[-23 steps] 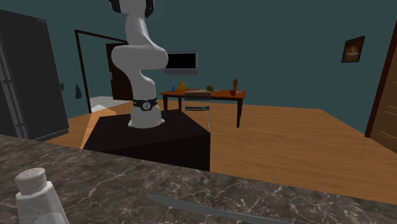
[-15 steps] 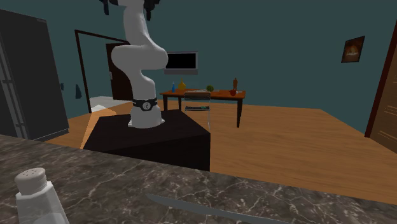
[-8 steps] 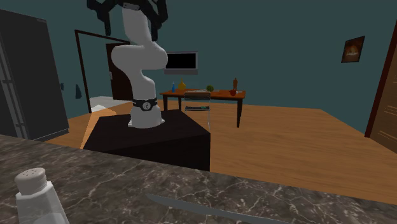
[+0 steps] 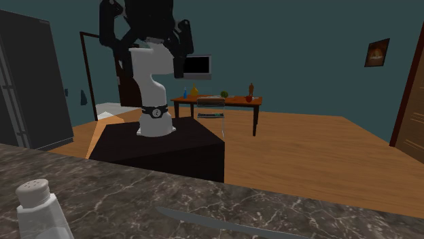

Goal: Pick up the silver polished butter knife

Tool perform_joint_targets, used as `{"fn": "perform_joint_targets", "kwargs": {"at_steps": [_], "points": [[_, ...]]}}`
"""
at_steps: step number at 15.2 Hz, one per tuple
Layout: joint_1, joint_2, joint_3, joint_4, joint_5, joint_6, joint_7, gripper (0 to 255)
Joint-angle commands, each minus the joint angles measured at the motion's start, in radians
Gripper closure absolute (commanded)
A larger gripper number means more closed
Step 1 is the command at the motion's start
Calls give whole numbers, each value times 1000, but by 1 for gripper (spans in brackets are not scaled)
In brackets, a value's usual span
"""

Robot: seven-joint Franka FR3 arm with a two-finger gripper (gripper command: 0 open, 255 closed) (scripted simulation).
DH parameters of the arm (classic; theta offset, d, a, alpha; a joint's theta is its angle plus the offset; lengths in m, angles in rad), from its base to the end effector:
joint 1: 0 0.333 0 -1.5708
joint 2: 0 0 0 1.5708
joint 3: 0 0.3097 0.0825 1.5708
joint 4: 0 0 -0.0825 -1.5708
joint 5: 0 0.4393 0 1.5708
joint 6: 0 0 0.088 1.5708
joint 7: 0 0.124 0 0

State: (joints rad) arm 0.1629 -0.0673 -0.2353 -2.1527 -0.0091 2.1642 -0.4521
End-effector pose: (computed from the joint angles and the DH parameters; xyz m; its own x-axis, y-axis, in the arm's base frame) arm 0.5805 -0.0431 0.3854 0.9242 0.3749 0.0726 0.3740 -0.9271 0.0266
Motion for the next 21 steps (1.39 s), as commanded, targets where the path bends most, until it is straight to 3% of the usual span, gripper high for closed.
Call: {"fn": "perform_joint_targets", "kwargs": {"at_steps": [1, 10, 18, 21], "points": [[10, 78, 3, 44, 27, 28, -57, 0], [10, 404, 59, 274, 117, 99, -281, 0], [5, 677, 131, 527, 132, 104, -420, 0], [3, 700, 134, 522, 136, 132, -423, 0]]}}
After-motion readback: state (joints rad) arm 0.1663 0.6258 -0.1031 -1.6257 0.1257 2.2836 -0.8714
